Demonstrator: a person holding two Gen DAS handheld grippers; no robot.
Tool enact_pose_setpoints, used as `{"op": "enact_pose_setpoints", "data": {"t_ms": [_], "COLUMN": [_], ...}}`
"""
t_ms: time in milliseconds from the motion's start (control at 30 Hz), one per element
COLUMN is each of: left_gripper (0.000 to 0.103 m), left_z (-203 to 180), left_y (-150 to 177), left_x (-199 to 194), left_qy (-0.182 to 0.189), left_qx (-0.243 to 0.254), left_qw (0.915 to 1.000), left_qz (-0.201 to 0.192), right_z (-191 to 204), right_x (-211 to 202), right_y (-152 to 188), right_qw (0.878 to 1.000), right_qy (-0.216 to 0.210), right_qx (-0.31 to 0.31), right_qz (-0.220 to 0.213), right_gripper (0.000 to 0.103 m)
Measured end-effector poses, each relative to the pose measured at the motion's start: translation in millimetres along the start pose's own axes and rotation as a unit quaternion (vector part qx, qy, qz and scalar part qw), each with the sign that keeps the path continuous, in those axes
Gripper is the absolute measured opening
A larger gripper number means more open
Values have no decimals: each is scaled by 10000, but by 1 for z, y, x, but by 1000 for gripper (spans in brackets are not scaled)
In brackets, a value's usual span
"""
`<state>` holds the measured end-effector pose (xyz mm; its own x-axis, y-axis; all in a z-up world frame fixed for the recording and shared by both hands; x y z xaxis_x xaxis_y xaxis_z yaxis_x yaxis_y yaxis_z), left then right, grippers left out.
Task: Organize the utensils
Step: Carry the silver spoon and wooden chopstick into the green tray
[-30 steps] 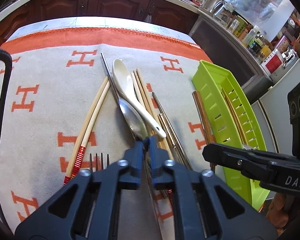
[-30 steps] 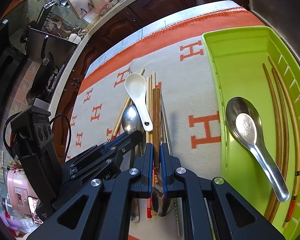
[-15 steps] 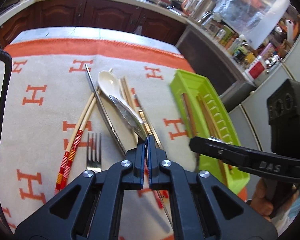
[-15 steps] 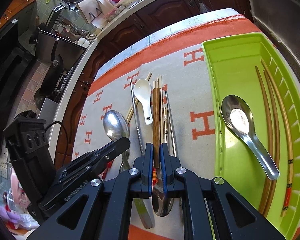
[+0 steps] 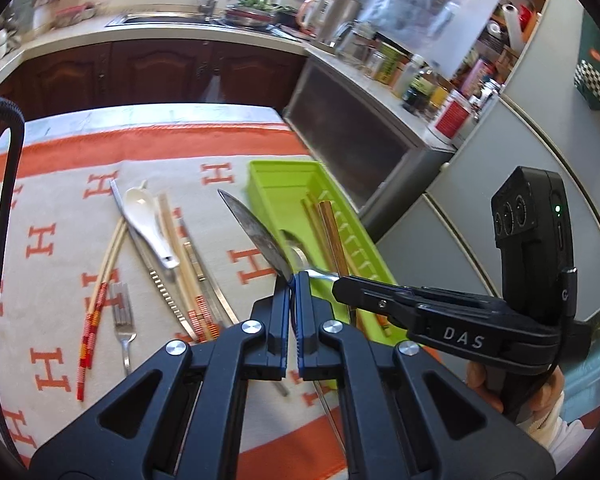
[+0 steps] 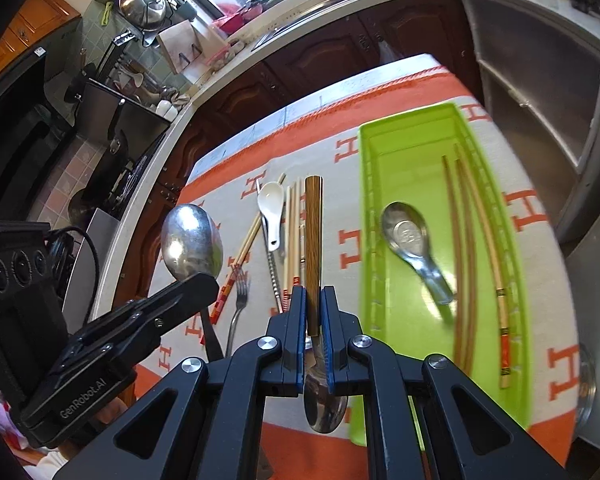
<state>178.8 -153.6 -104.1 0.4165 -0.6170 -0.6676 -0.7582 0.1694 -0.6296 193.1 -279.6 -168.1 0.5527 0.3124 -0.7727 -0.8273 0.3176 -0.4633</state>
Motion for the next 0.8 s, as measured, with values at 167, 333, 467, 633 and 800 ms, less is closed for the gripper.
{"op": "enact_pose_setpoints", "data": {"t_ms": [167,333,467,633,800], "left_gripper": [0,0,0,0,1], "left_z": [-34,-56,-55,-42,-24], "left_y": [-13,-27,-34,-37,-37], "left_x": [12,36,68,105,133], "left_qy": [82,52,-23,-135,-241], "left_qx": [171,366,359,287,238], "left_qw": [9997,9990,9984,9975,9964], "left_qz": [134,238,426,630,780], "right_z": [-27,-64,-83,-102,-116], "right_x": [-24,-33,-27,-4,21], "right_y": [-11,-31,-42,-51,-54], "right_qw": [9994,9975,9964,9949,9932], "right_qy": [276,638,804,998,1115], "right_qx": [70,150,193,153,196], "right_qz": [-189,-265,-184,-21,255], "right_gripper": [7,7,7,7,7]}}
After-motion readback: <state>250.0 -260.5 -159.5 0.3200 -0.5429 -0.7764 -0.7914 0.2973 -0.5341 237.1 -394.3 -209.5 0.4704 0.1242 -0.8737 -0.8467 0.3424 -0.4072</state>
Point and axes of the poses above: each gripper's, at about its wrist camera, not at the fingertips, and x roughly the way its jaws point, z to its left, y to its underside, the point moved 9 cm from there along x, roughly the way its jaws point, and after that the axes turned 4 degrees about y, right-handed, at the moved point
